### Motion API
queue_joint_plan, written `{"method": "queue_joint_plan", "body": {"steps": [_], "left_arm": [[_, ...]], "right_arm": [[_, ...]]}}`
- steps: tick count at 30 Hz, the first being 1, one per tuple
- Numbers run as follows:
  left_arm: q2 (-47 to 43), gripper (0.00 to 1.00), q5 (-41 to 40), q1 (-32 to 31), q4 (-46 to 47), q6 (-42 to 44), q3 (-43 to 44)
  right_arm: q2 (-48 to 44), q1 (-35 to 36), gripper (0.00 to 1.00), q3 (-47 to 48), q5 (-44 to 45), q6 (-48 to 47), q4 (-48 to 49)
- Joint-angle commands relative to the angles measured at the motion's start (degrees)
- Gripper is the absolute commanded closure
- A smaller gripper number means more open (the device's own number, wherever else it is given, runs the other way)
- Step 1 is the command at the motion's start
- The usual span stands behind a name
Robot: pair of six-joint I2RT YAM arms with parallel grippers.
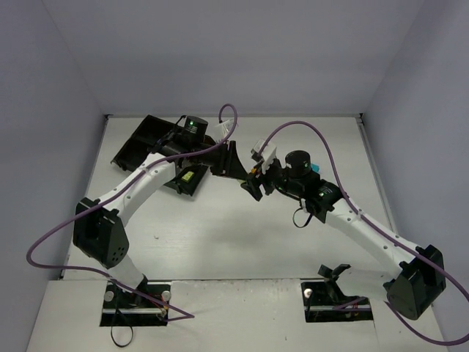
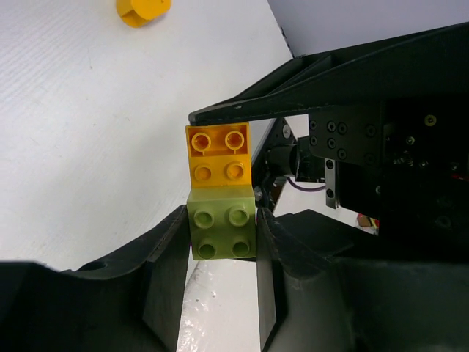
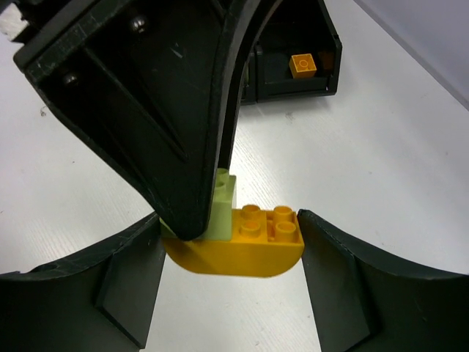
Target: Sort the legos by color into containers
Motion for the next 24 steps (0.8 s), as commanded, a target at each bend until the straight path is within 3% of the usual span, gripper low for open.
{"method": "queue_joint_plan", "body": {"steps": [1, 11, 17, 20, 24], "left_arm": [[-1.3, 0.98, -1.5, 1.1, 0.7, 3.6, 3.8], [-1.3, 0.98, -1.1, 1.2, 0.1, 4.0, 4.5], [-1.3, 0.98, -0.3, 1.2, 0.7, 3.3, 4.2], [-1.3, 0.98, 0.3, 1.1, 0.8, 3.2, 4.2], [-1.0, 0.98, 1.1, 1.1, 0.8, 3.1, 4.3]], "right_arm": [[-1.6, 0.1, 0.34, 0.8, 1.3, -0.1, 2.7], [0.0, 0.0, 0.33, 0.7, 2.3, -0.3, 4.6], [0.9, 0.0, 0.4, 0.7, 1.8, -0.5, 5.8], [1.3, 0.0, 0.46, 0.6, 1.4, -0.6, 6.2], [1.3, 0.0, 0.67, 0.4, 1.0, -0.7, 6.8]]}}
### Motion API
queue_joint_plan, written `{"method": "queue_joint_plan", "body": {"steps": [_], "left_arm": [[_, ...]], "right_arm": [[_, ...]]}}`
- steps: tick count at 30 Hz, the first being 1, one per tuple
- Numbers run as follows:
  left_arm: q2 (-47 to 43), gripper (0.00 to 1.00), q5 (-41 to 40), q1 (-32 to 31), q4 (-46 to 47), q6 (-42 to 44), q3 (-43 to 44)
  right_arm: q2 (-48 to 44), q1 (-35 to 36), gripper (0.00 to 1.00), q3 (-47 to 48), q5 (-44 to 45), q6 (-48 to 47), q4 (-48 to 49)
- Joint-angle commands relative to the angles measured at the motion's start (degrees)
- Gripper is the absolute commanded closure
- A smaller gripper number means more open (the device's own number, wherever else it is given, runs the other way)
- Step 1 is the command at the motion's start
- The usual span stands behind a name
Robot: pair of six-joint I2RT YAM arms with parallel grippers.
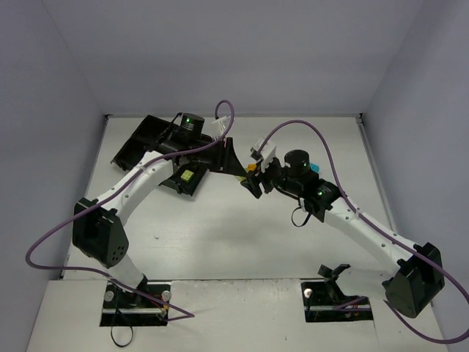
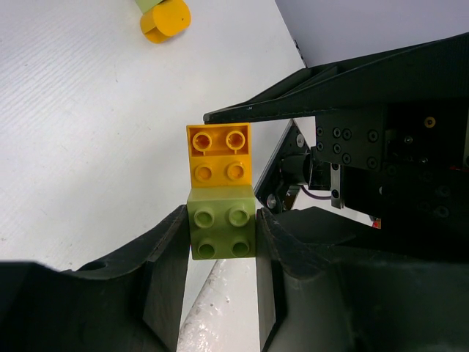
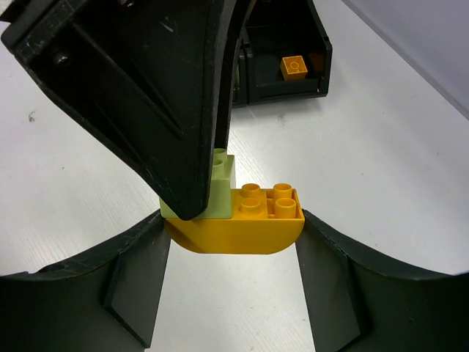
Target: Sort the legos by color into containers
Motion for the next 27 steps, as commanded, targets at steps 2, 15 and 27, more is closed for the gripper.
{"method": "queue_joint_plan", "body": {"steps": [2, 15, 27], "left_arm": [[-0.7, 0.98, 3.0, -0.1, 1.5, 0.8, 3.2], [0.2, 0.98, 3.0, 4.2, -4.5, 4.3, 6.7], [-0.3, 0.96, -3.7, 10.0, -5.0, 6.5, 6.9]], "right_arm": [[0.3, 0.0, 0.84, 0.2, -0.2, -1.1, 5.2], [-0.9, -0.1, 1.0, -5.2, 2.9, 0.1, 3.0], [0.4, -1.0, 1.0, -5.3, 5.3, 1.5, 3.0]]}}
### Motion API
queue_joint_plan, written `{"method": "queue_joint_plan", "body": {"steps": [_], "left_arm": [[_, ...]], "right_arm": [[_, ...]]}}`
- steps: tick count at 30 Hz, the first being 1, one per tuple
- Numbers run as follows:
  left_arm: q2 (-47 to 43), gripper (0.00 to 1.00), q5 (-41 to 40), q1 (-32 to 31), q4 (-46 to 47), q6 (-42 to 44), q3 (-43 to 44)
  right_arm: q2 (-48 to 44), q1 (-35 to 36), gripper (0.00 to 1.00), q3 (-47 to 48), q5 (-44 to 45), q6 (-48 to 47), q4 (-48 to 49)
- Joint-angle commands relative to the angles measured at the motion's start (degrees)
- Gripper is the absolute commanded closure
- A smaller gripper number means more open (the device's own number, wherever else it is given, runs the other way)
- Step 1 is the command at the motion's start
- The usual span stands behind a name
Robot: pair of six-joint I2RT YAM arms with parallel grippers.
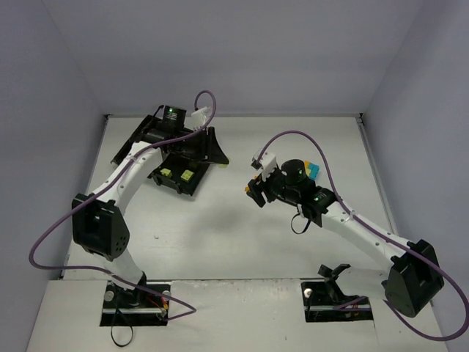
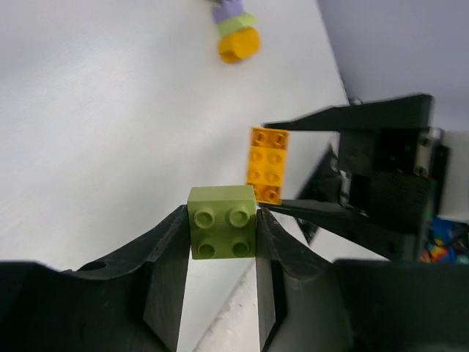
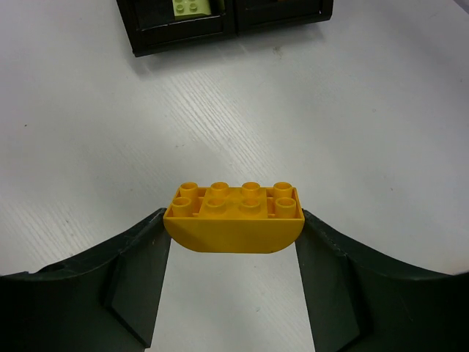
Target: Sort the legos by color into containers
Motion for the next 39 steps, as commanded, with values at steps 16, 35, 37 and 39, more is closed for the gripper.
{"method": "queue_joint_plan", "body": {"steps": [16, 35, 37, 39], "left_arm": [[8.7, 0.93, -45.7, 5.3, -1.0, 5.7, 15.4], [9.1, 0.54, -54.4, 5.9, -1.2, -0.2, 0.8], [7.8, 0.43, -54.1, 5.8, -0.9, 0.0, 0.8], [6.9, 0.38, -53.4, 5.6, -1.0, 0.4, 1.2]], "right_arm": [[-1.5, -0.6, 1.0, 2.4, 0.6, 3.6, 3.6], [3.4, -1.1, 1.0, 4.5, -1.6, 1.8, 6.3], [3.6, -1.1, 1.0, 4.8, -1.8, 1.6, 6.3], [4.0, -1.1, 1.0, 5.2, -2.4, 1.4, 6.4]]}}
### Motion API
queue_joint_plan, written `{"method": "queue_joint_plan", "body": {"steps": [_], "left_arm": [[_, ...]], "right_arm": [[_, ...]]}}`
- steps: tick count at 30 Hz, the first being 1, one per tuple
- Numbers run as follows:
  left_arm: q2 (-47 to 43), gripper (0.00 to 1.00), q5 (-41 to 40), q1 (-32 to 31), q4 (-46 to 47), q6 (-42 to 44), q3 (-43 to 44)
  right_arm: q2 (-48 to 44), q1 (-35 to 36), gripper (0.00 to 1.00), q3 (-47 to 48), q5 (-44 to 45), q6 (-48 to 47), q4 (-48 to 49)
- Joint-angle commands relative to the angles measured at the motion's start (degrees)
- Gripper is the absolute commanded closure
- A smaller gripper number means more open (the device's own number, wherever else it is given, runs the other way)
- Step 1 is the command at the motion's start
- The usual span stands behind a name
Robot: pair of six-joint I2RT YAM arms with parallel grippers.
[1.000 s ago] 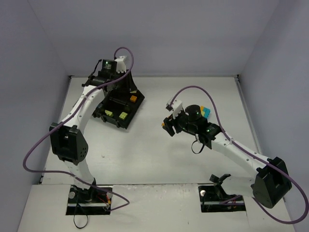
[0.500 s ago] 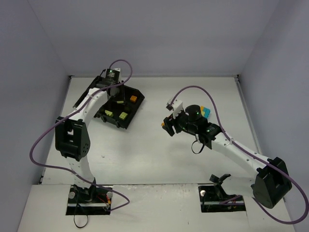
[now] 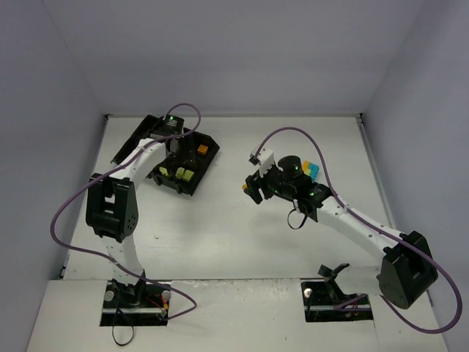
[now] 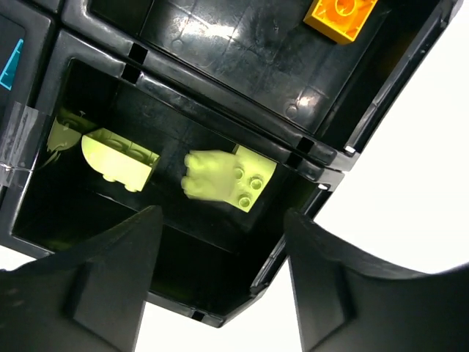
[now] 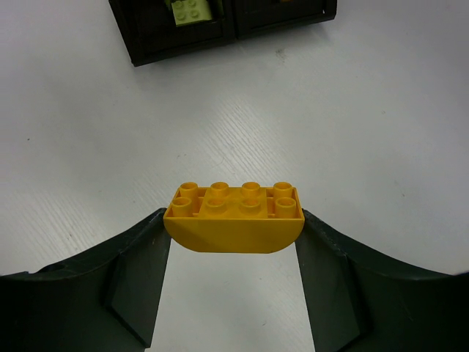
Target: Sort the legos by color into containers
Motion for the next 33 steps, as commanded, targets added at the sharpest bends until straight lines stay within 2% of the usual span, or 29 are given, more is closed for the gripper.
{"method": "queue_joint_plan", "body": {"steps": [1, 4, 8, 9, 11, 12, 16, 22, 33], "left_arm": [[-5.0, 0.26, 0.6, 0.0, 1.2, 0.0, 2.9], [-7.6, 0.26, 4.8, -0.1, 1.8, 0.3, 2.7], [-11.4, 0.26, 18.5, -0.2, 8.3, -1.0, 0.5], [-12.0, 0.26, 25.7, -0.3, 9.5, -1.6, 0.0], [-12.7, 0.26, 32.7, -0.7, 12.3, -3.6, -0.3], [-12.6, 0.26, 39.4, -1.5, 12.6, -4.2, -0.3], [-12.4, 0.26, 47.2, -4.9, 13.4, -6.1, 1.1], [-12.0, 0.26, 52.5, -9.7, 13.3, -6.1, 2.1], [-10.8, 0.29, 54.6, -13.5, 13.6, -2.3, -0.8]], "right_arm": [[0.4, -0.4, 1.0, 3.8, -1.8, -1.1, 5.2], [0.6, -0.4, 1.0, 4.4, -2.9, -1.3, 5.5], [0.5, -0.4, 0.99, 5.4, -4.3, -1.9, 5.6], [0.2, -0.4, 0.99, 5.6, -4.6, -2.1, 5.6], [-0.2, -0.3, 0.98, 6.2, -5.3, -2.8, 5.4], [-0.5, -0.2, 0.98, 6.5, -5.3, -2.9, 5.3], [-1.0, -0.2, 0.97, 7.4, -5.6, -4.2, 4.6], [-1.5, -0.1, 0.97, 7.8, -5.8, -5.0, 3.8], [-2.1, -0.1, 0.96, 8.6, -6.9, -4.5, 3.6]]}}
